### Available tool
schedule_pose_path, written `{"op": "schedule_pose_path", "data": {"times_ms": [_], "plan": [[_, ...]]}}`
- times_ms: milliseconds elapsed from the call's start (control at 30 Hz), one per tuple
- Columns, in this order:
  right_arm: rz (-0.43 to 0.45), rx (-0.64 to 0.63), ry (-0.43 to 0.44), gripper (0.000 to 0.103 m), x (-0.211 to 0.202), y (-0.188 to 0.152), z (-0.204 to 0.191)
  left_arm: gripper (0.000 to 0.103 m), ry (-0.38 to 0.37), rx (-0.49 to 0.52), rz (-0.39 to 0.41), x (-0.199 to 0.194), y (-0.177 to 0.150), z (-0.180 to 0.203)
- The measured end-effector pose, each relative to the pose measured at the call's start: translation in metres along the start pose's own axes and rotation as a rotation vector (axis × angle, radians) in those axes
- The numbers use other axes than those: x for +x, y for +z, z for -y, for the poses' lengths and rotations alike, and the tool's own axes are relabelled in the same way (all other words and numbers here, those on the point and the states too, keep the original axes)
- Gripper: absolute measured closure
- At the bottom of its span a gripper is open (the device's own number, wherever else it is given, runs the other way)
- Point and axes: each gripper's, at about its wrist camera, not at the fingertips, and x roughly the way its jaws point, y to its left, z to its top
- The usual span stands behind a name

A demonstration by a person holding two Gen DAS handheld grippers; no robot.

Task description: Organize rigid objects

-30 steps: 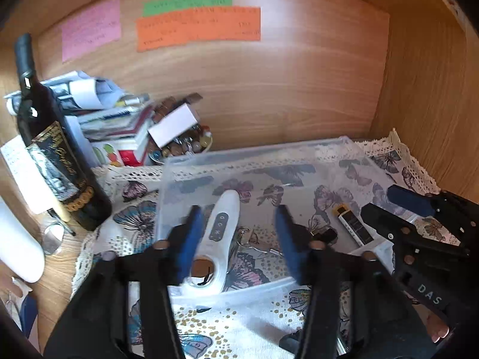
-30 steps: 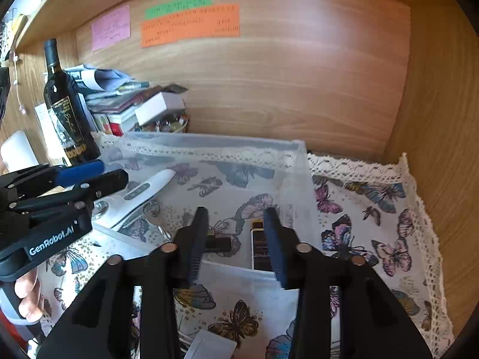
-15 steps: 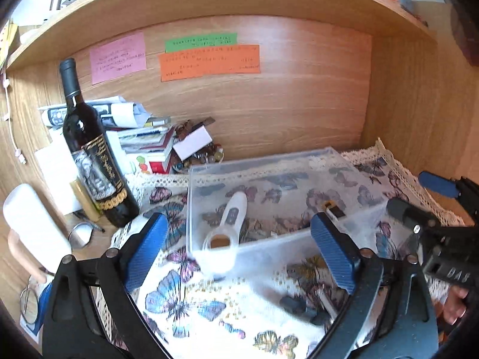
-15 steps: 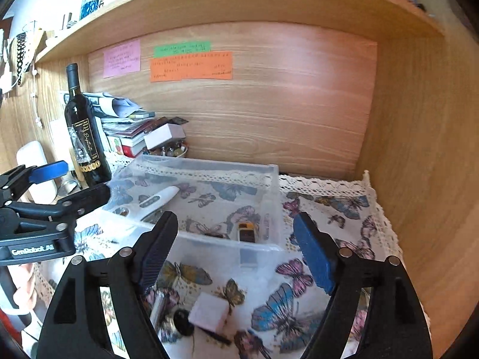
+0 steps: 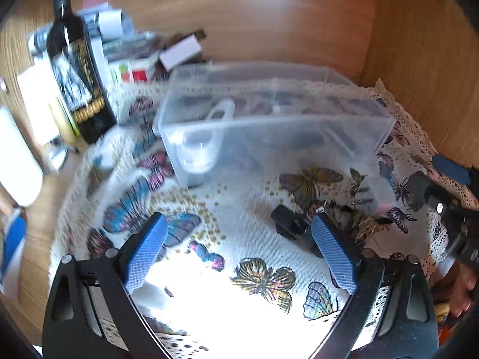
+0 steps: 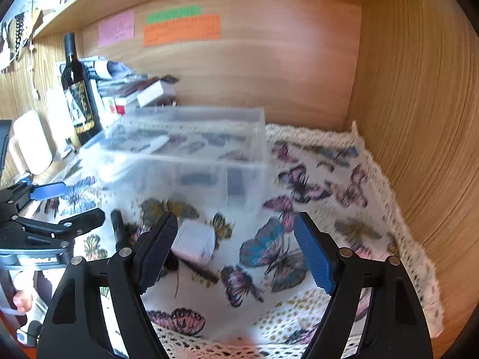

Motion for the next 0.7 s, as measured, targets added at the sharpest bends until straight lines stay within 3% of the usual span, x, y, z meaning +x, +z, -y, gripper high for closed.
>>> {"op": "schedule_pose_path", "data": {"times_ms": [67,167,467,567,600,700], "plan": [[-0.019,0.007,0.021,0.026,0.006,-0.003,-0.003,0.018,-0.009,-0.006,-0.024,0.005,-0.001,0.003],[-0.033,0.002,0.041,0.027,0.013,-0.004,-0.009,0.022,-0.037,-0.013,-0.041,0.009,0.0,0.008],[-0.095,0.02,0.088,0.049,0.035,-0.005,-0.015,0.048,-0.12,-0.026,-0.1,0.026,0.002,0.017],[-0.103,0.024,0.11,0.059,0.038,-0.006,-0.016,0.062,-0.147,-0.024,-0.094,0.024,0.002,0.018],[-0.105,0.023,0.114,0.066,0.038,-0.006,-0.017,0.067,-0.154,-0.016,-0.09,0.023,0.002,0.02],[-0.095,0.016,0.104,0.073,0.036,-0.006,-0.017,0.071,-0.147,0.0,-0.069,0.019,0.002,0.022]]}}
